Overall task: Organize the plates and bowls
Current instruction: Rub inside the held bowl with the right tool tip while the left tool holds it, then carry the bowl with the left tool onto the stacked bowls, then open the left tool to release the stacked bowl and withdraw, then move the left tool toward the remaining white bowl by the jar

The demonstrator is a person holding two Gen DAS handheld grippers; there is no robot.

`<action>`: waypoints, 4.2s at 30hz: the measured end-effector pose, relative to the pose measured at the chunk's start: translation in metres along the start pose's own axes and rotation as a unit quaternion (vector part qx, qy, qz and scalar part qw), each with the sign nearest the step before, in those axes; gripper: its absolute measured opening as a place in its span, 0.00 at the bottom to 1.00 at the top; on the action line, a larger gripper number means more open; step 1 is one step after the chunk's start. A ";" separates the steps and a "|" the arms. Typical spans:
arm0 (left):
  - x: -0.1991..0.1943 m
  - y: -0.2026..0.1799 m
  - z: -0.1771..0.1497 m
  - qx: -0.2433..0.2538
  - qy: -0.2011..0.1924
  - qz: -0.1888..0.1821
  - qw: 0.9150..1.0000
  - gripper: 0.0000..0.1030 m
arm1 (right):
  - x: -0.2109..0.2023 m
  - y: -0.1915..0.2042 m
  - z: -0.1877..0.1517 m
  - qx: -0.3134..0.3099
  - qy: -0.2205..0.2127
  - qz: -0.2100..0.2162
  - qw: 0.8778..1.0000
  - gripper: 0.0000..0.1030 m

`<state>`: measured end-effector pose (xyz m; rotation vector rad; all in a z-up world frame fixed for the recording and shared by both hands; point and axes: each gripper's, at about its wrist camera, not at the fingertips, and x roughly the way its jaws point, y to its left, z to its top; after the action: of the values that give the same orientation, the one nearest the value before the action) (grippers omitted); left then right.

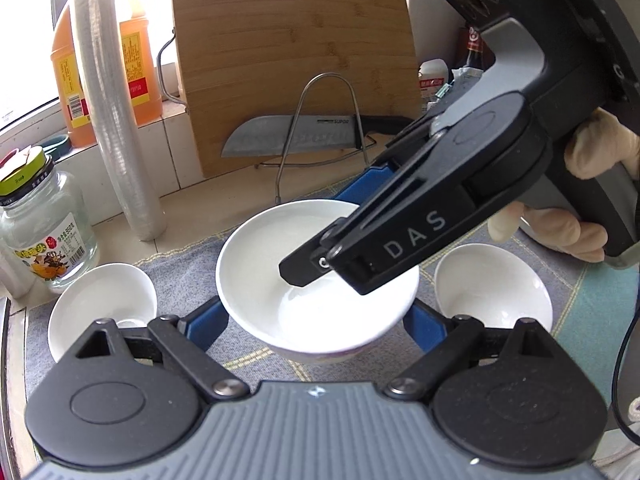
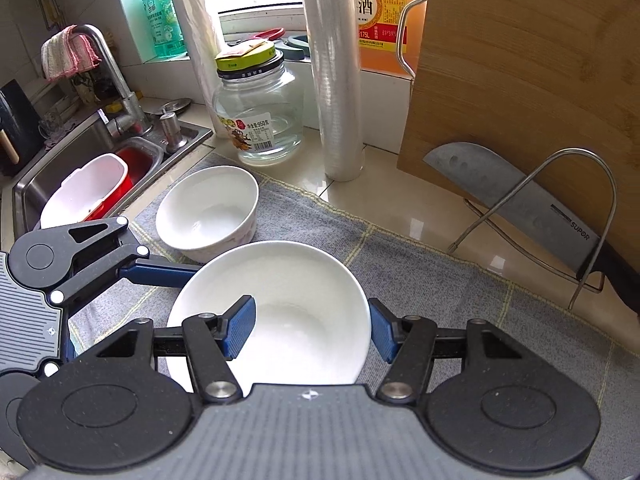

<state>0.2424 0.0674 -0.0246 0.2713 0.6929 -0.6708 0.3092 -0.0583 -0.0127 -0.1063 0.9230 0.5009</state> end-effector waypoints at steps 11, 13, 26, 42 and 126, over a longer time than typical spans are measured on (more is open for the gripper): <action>-0.014 -0.042 0.006 0.045 -0.014 -0.033 0.998 0.91 | -0.049 -0.003 -0.035 0.029 -0.024 -0.033 0.999 0.64; -0.014 -0.049 0.007 0.051 -0.017 -0.044 0.998 0.91 | -0.057 -0.006 -0.043 0.036 -0.027 -0.041 0.998 0.64; 0.006 -0.092 0.006 0.093 -0.017 -0.108 0.990 0.91 | -0.088 -0.032 -0.095 0.099 -0.031 -0.087 0.991 0.64; 0.023 -0.100 -0.006 0.090 0.007 -0.113 0.989 0.91 | -0.079 -0.044 -0.115 0.119 -0.020 -0.078 0.990 0.64; -0.022 0.151 -0.048 -0.110 0.050 0.088 0.989 0.95 | 0.035 0.101 -0.036 -0.040 -0.039 -0.095 0.994 1.00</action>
<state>0.3040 0.2133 -0.0432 0.1598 0.8210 -0.4096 0.2541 0.0332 -0.0495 -0.2425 0.8074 0.3627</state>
